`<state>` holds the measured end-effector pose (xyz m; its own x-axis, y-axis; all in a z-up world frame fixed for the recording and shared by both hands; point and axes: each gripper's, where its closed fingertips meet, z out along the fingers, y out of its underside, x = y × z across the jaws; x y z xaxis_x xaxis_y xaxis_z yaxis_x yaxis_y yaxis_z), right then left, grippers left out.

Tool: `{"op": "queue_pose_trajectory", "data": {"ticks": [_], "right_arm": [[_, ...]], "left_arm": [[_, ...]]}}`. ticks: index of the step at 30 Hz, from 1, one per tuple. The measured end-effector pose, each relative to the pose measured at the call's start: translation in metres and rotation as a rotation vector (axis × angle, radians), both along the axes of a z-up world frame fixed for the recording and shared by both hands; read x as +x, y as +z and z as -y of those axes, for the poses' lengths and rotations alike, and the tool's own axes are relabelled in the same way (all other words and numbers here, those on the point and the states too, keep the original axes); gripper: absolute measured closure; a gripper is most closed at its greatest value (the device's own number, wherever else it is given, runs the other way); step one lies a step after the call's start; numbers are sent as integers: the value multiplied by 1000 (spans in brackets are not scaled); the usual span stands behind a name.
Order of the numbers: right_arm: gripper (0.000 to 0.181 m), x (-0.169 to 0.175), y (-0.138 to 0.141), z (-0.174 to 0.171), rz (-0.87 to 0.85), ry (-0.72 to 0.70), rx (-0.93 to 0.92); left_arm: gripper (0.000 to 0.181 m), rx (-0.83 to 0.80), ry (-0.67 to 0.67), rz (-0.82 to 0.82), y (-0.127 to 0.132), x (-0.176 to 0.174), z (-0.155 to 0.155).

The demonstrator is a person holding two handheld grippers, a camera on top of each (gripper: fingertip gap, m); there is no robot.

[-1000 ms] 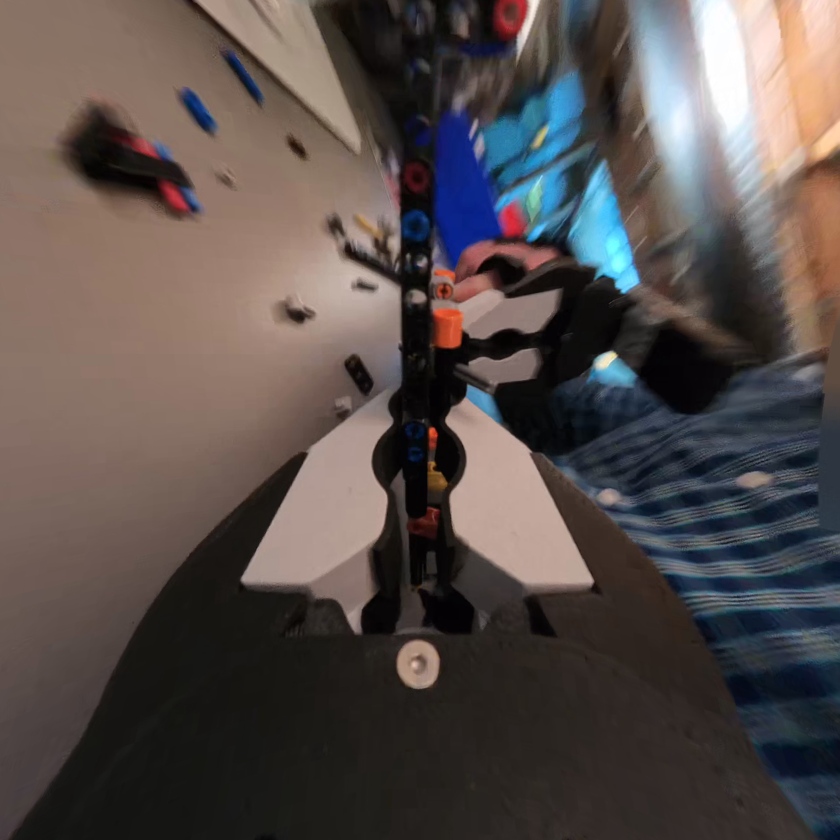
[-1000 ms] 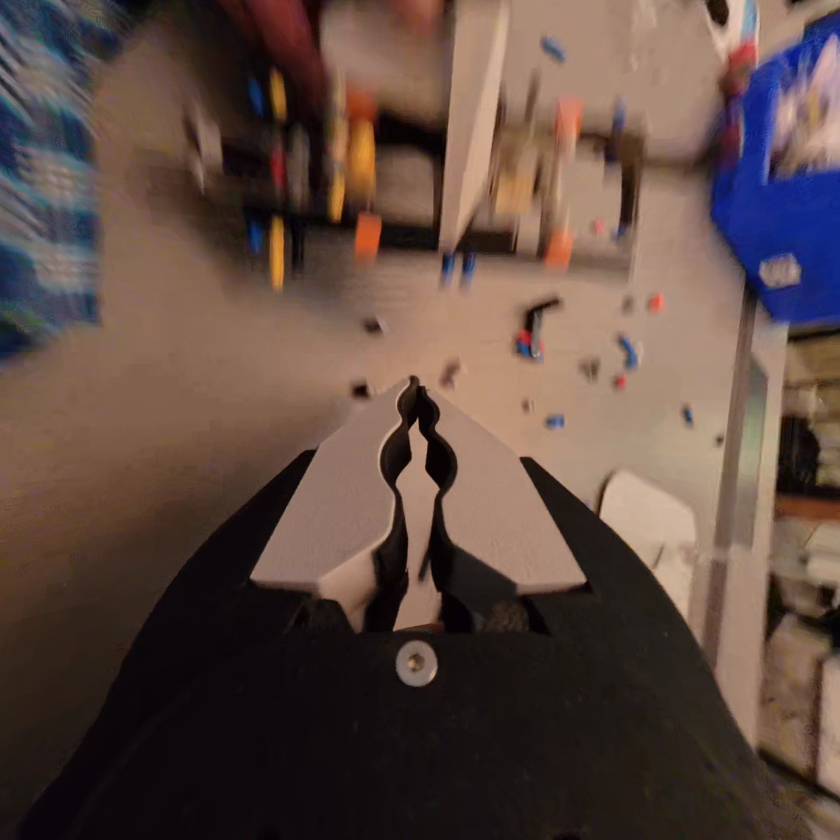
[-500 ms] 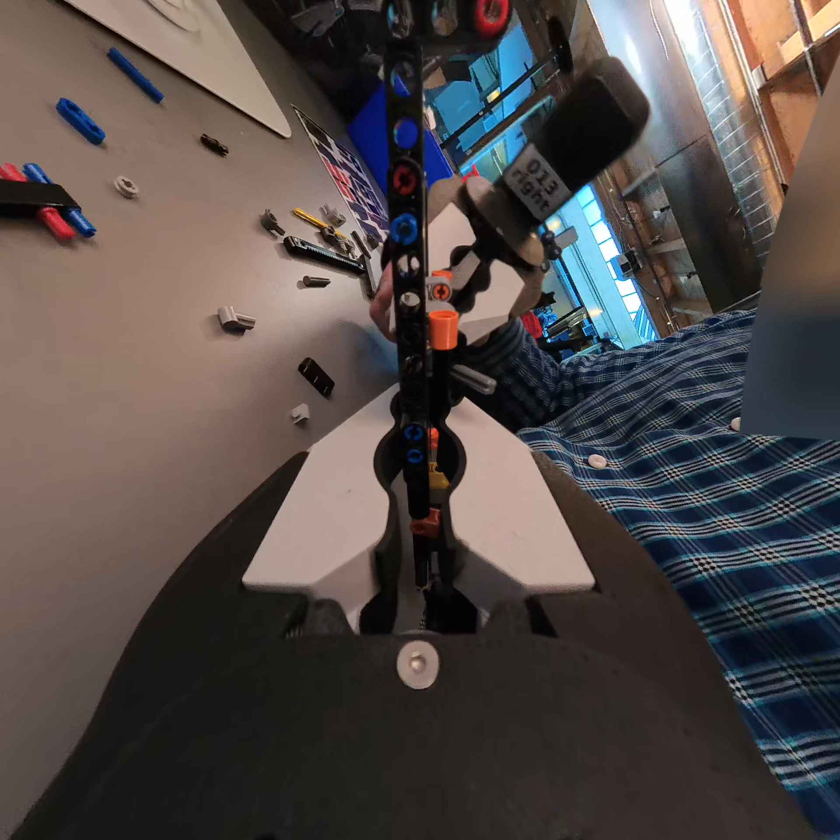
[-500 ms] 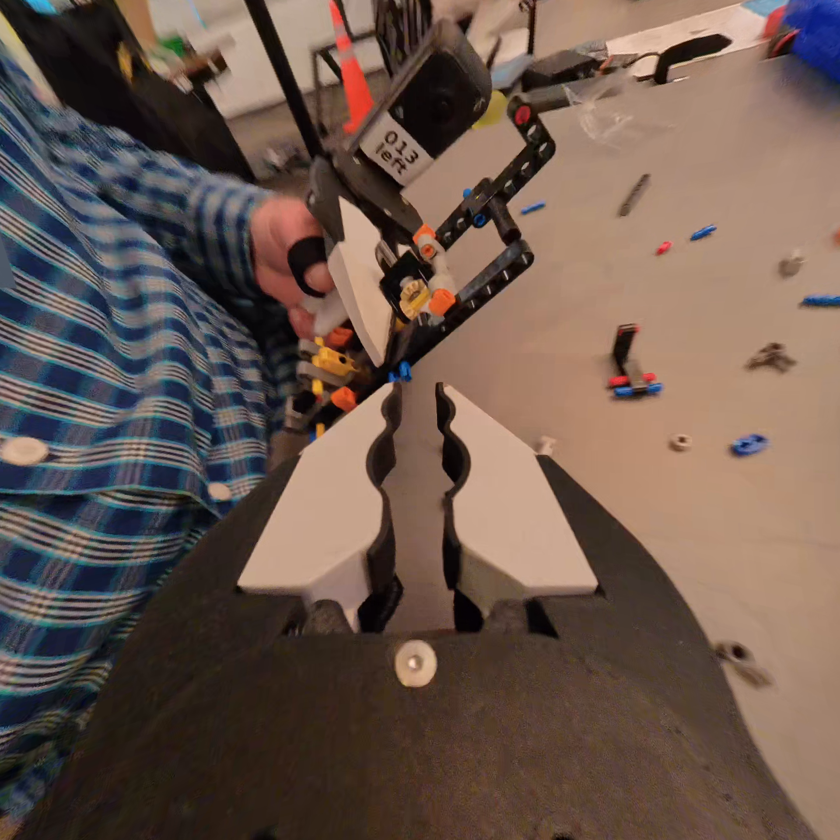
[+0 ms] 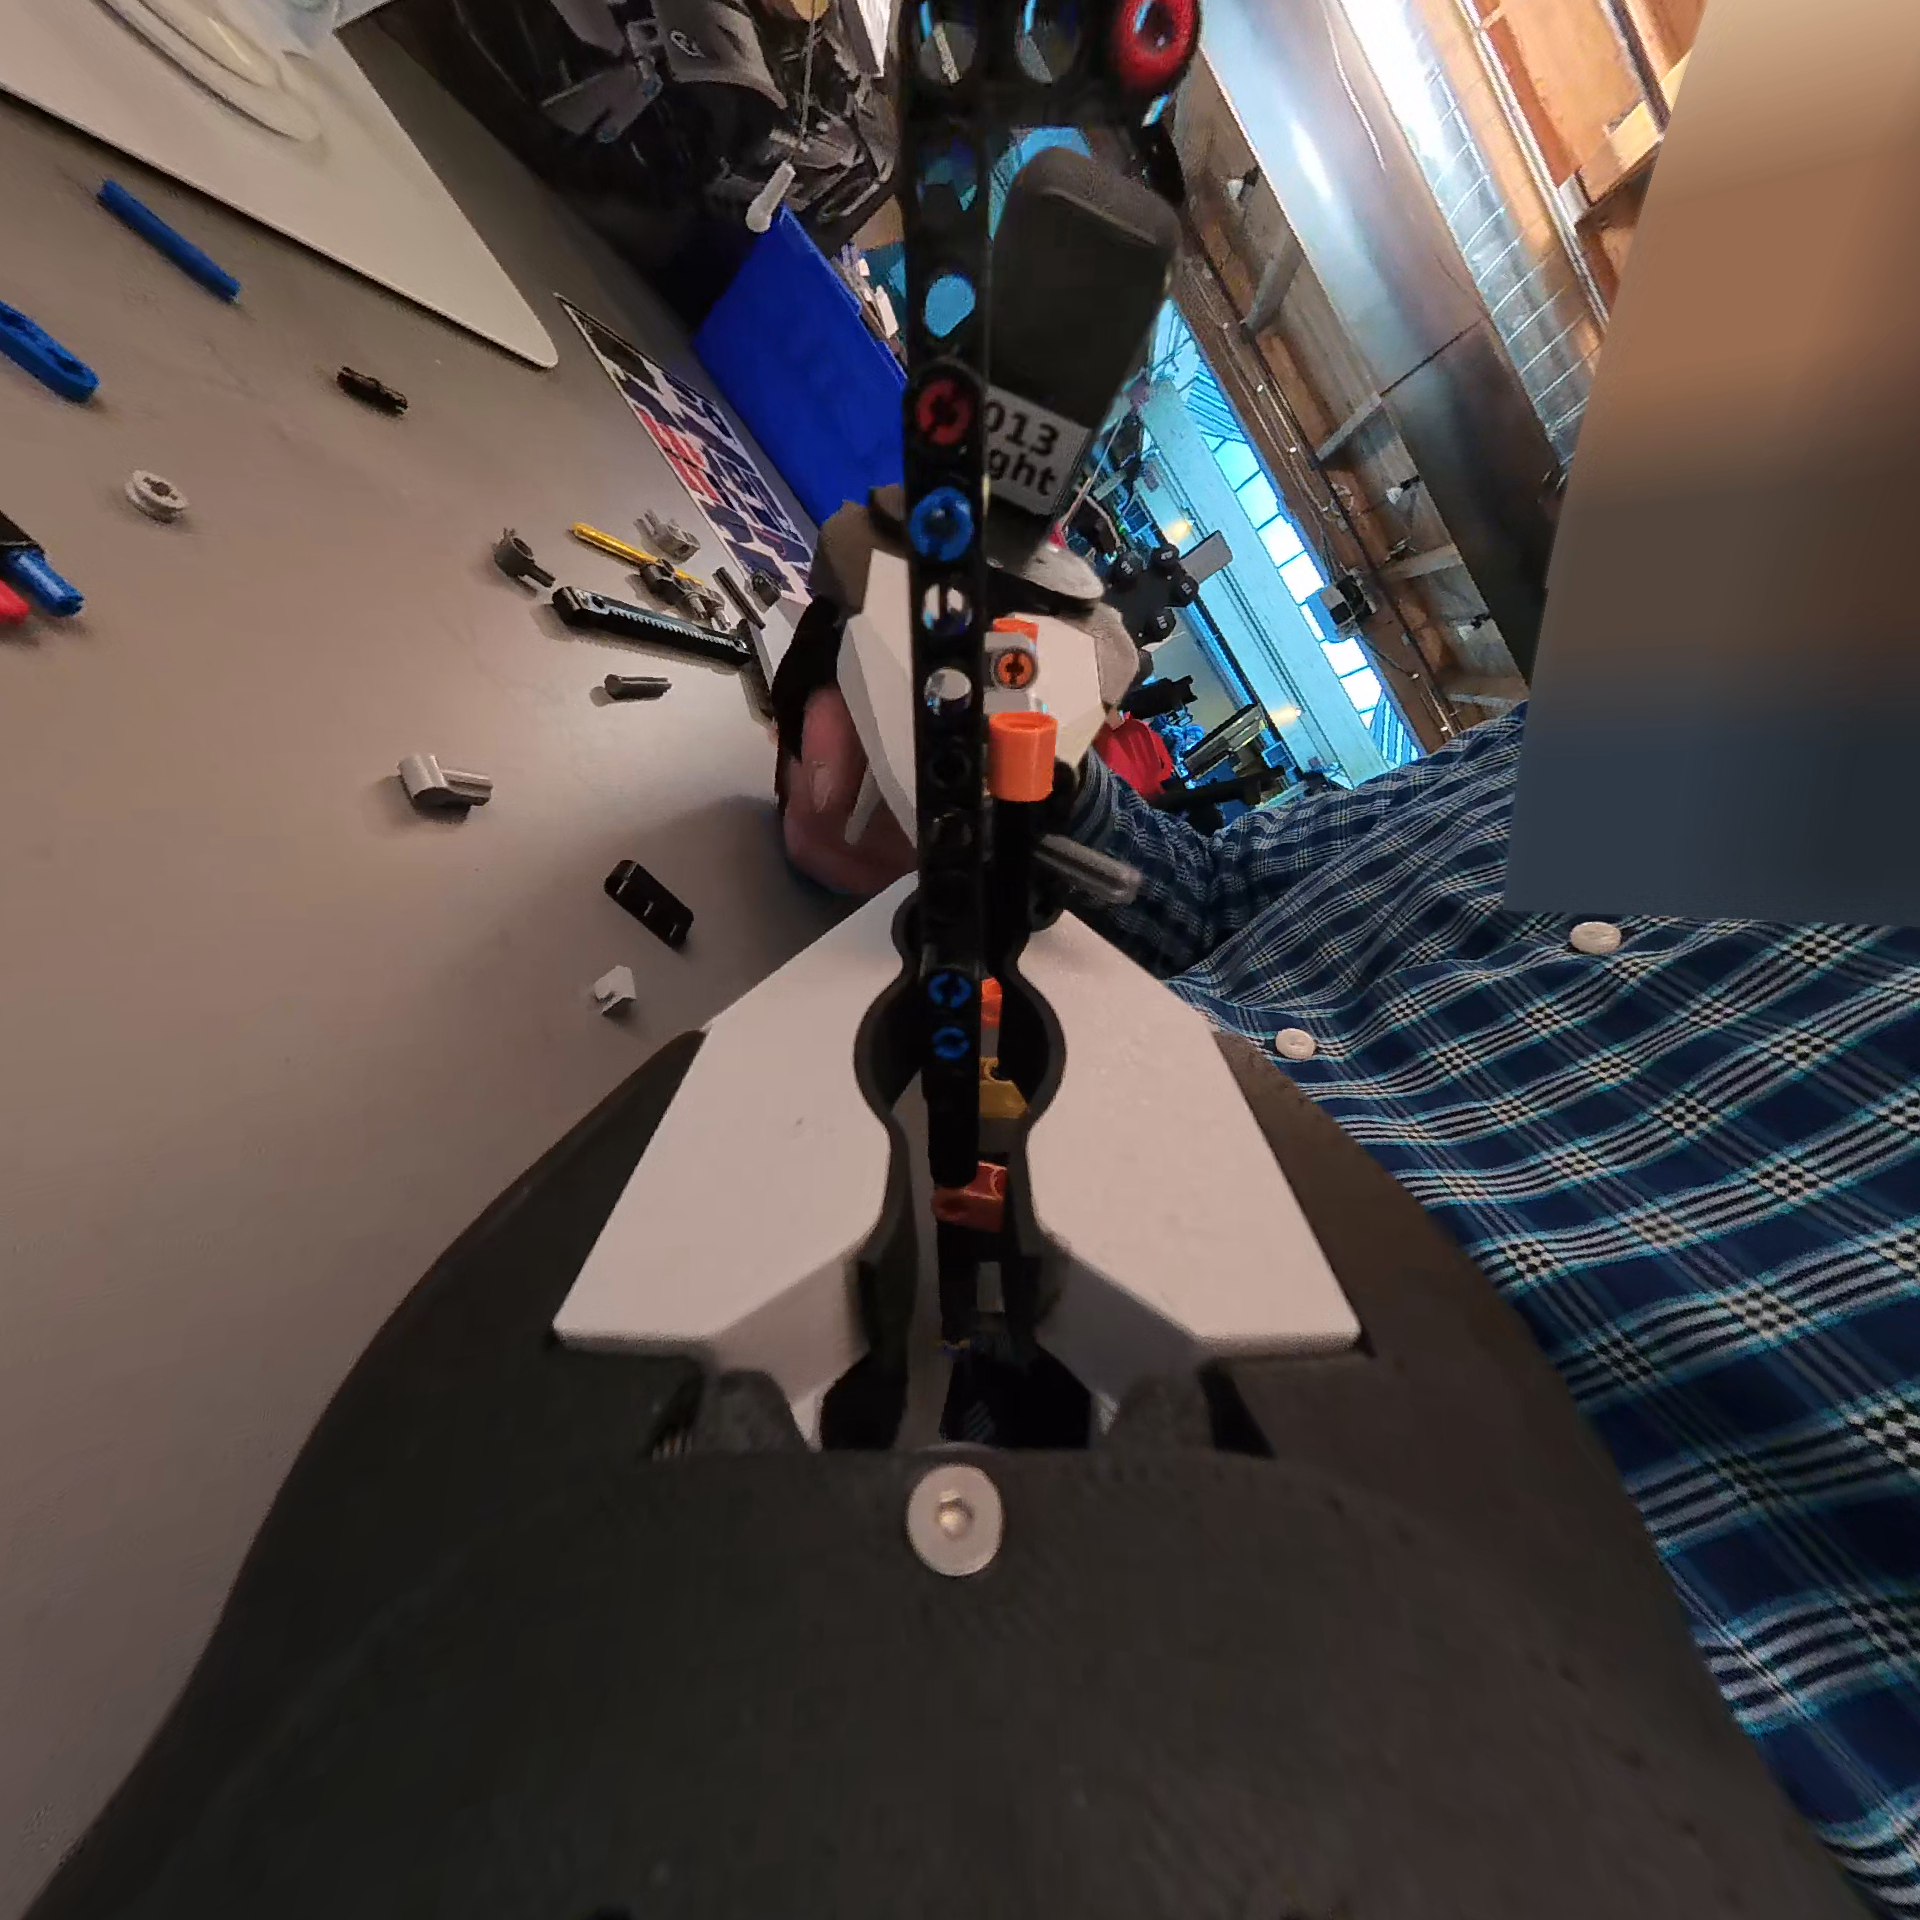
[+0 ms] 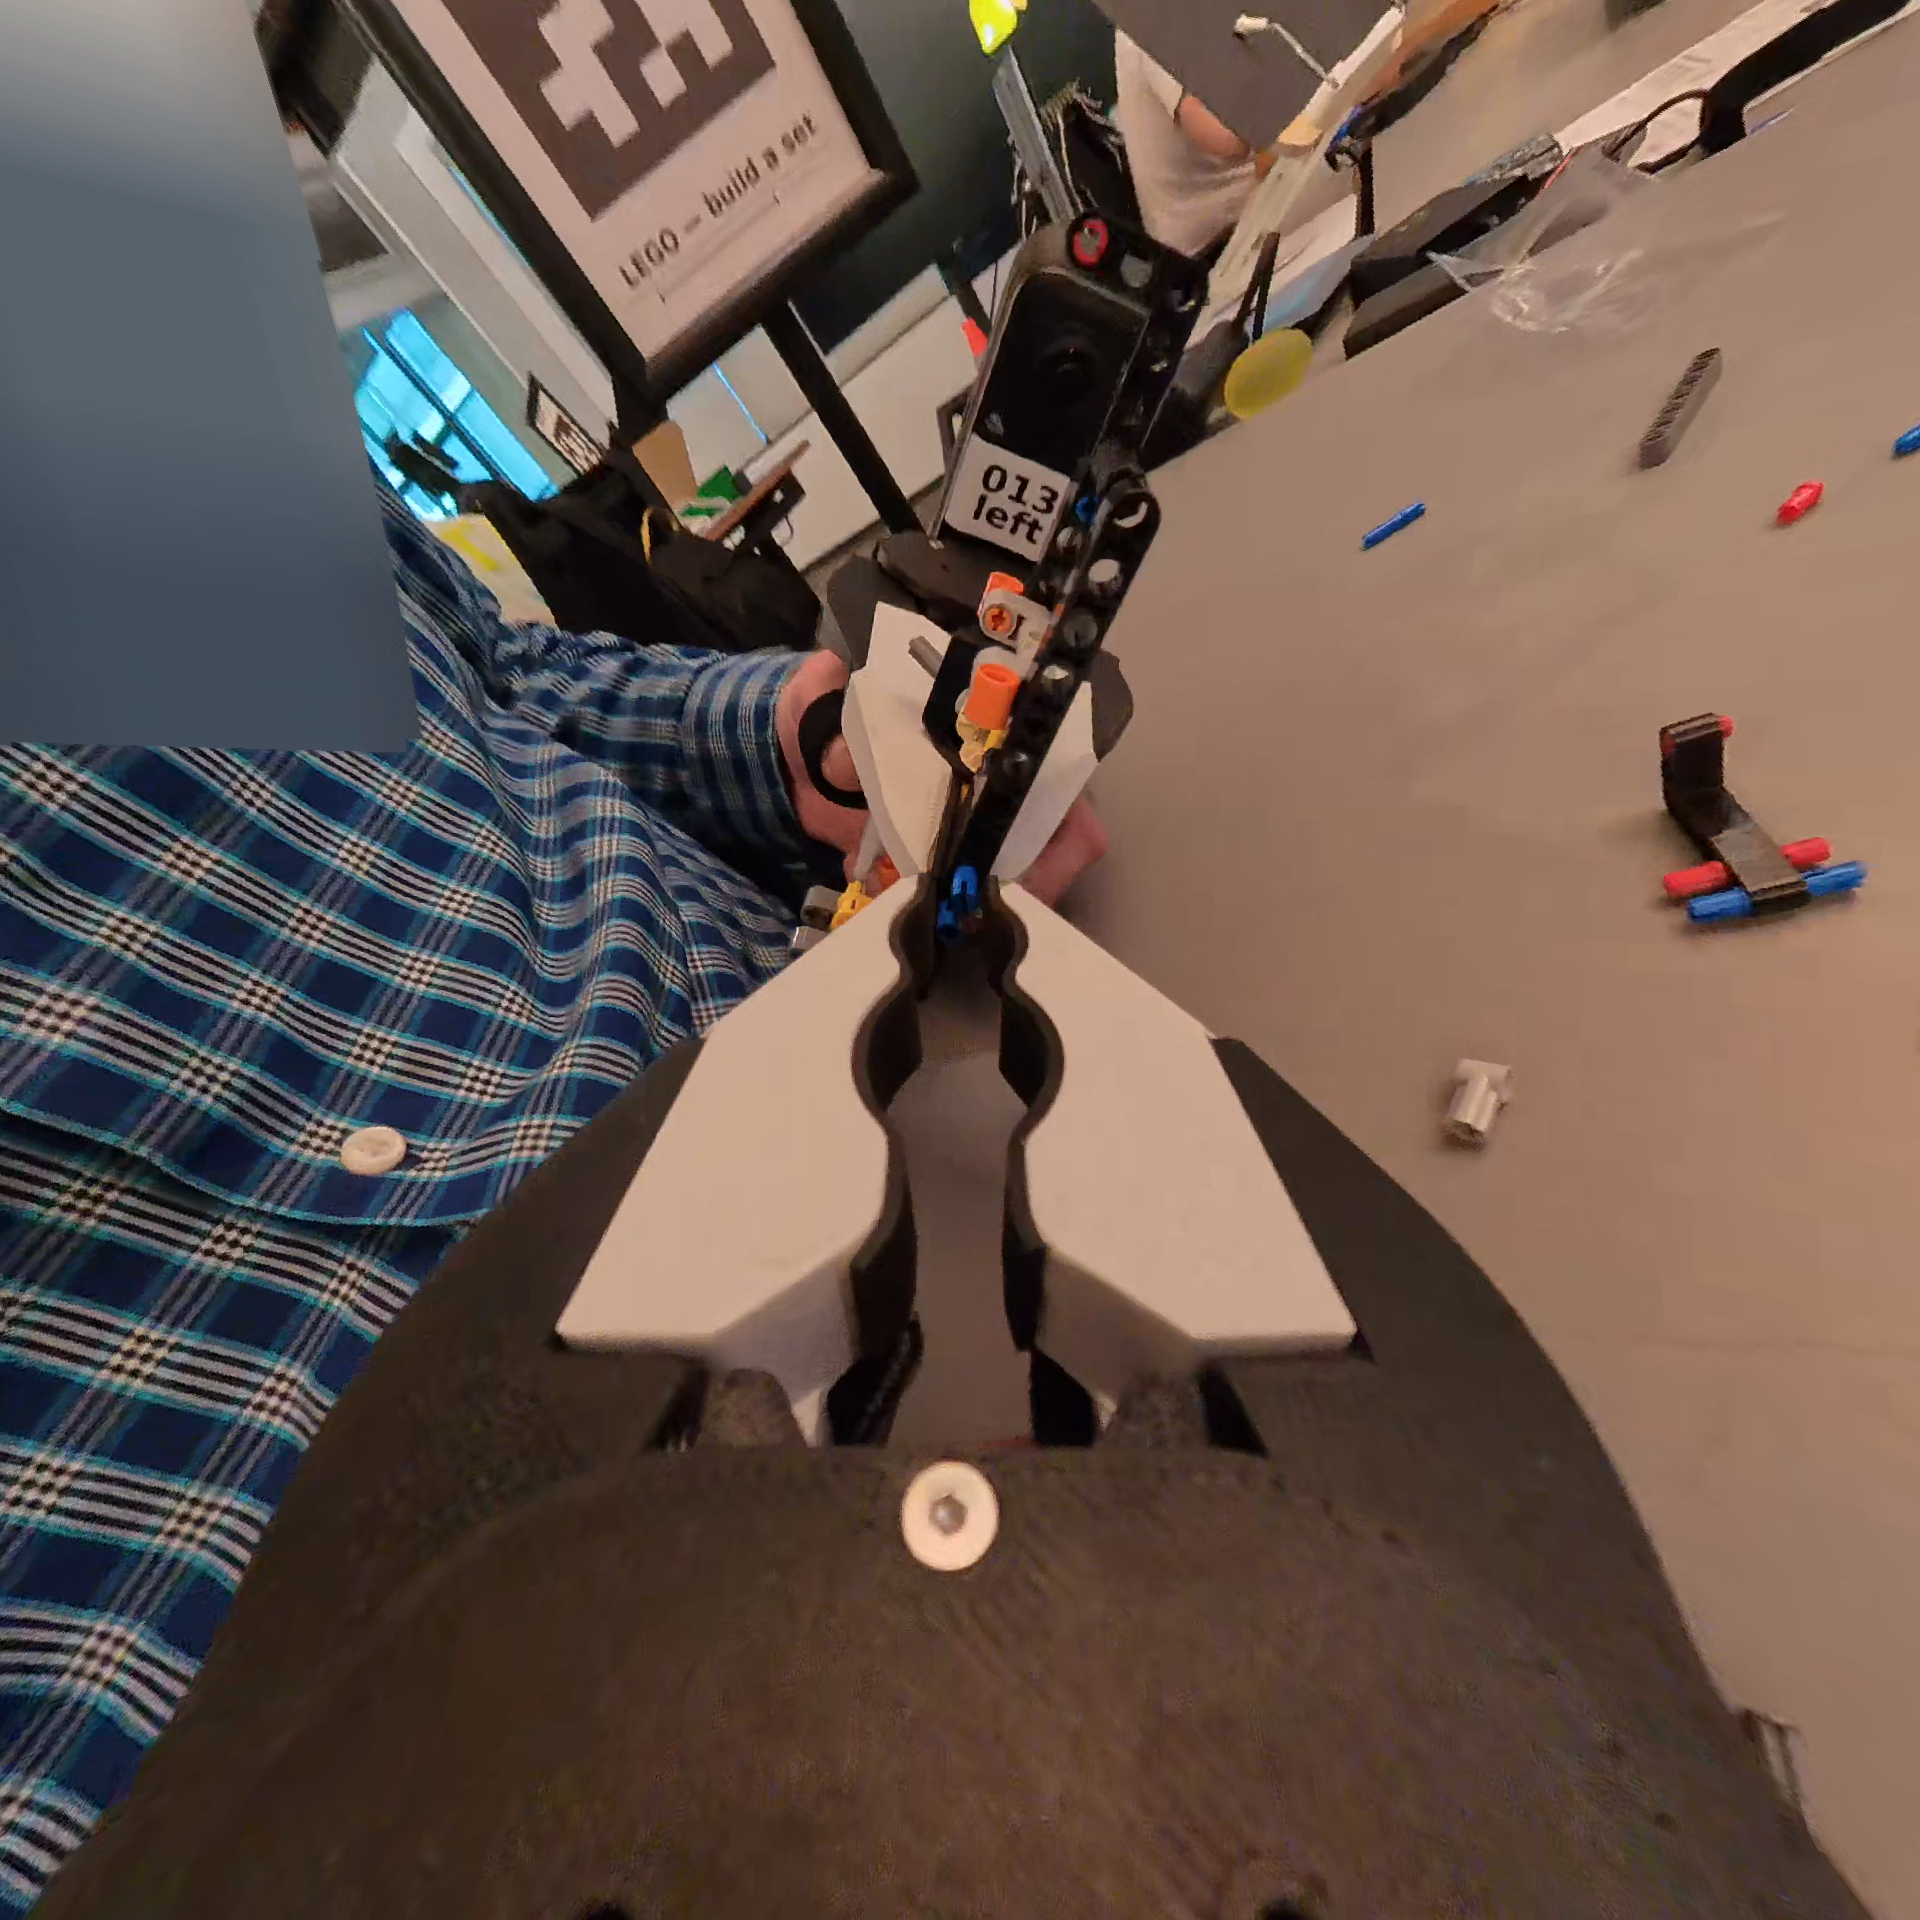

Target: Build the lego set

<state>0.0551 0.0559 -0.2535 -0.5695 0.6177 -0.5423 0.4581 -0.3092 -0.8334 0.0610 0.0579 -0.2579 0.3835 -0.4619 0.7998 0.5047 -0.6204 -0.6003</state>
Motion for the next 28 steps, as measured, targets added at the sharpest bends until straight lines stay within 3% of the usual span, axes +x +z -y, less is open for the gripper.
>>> {"op": "queue_pose_trajectory", "data": {"ticks": [9,17,28], "right_arm": [[177,0,13,-2,-16,-47,-153],[181,1,18,-1,-71,-115,-29],[181,6,50,12,-210,-82,-265]], "left_arm": [[175,55,-1,24,10,2,3],[175,114,14,-12,15,4,5],[174,332,-79,61,41,7,19]]}}
